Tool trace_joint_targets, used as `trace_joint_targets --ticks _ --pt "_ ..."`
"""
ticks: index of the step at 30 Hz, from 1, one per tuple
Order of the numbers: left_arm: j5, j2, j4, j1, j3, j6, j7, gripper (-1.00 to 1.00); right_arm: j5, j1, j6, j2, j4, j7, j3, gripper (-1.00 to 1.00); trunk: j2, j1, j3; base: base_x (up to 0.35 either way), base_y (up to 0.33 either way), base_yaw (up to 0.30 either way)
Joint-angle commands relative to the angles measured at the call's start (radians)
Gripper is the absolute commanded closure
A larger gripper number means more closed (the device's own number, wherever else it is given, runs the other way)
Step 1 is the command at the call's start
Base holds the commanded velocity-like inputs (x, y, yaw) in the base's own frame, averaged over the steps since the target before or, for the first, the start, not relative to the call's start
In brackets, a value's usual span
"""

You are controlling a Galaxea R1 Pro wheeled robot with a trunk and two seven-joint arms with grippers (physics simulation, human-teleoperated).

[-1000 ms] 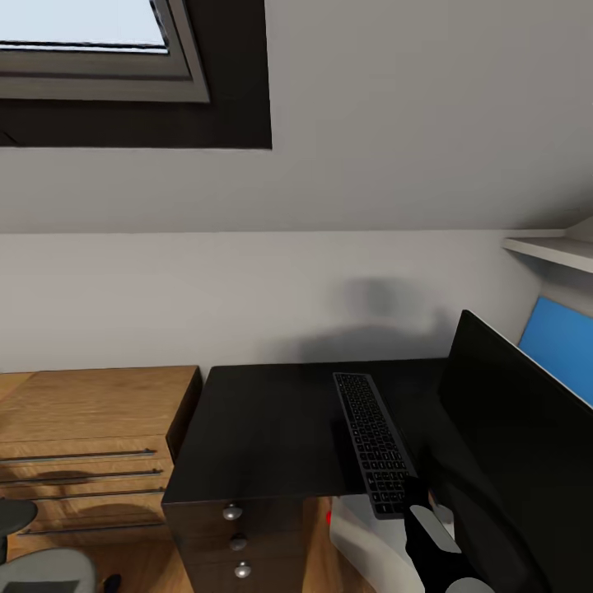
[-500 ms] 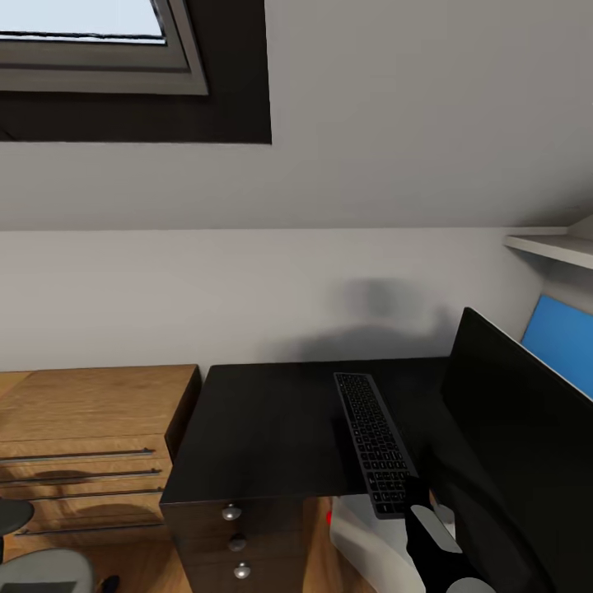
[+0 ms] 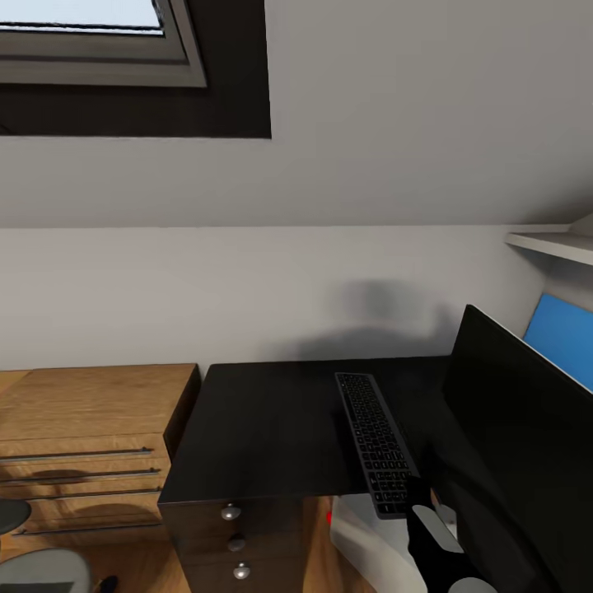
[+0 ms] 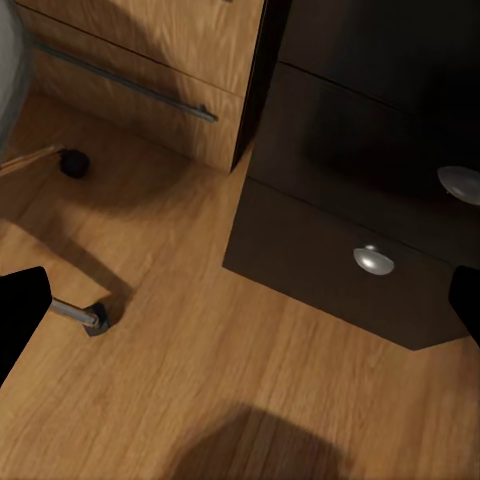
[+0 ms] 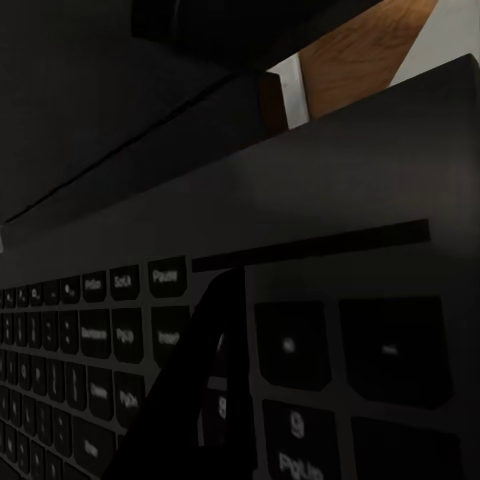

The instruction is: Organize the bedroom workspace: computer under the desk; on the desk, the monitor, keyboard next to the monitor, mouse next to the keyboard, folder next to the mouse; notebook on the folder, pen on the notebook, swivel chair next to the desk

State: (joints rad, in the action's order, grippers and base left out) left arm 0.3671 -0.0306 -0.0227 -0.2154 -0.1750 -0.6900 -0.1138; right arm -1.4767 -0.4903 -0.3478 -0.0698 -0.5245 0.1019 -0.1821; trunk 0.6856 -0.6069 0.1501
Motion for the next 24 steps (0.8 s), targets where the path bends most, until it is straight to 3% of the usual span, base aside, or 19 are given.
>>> trace_joint_targets --ticks 1,24 --pt "0.004 0.000 0.001 -0.001 -0.008 -0.002 -0.010 -1.00 -0.010 -0.001 -0.004 0.001 -0.002 -0.004 -0.002 1.00 0.001 0.000 0.002 0.000 0.000 0.000" --pt "0.004 0.000 0.001 -0.001 -0.009 -0.002 -0.012 -1.00 -0.006 -0.001 -0.004 0.007 -0.002 -0.004 0.002 1.00 0.001 0.000 0.002 0.000 0.000 0.000"
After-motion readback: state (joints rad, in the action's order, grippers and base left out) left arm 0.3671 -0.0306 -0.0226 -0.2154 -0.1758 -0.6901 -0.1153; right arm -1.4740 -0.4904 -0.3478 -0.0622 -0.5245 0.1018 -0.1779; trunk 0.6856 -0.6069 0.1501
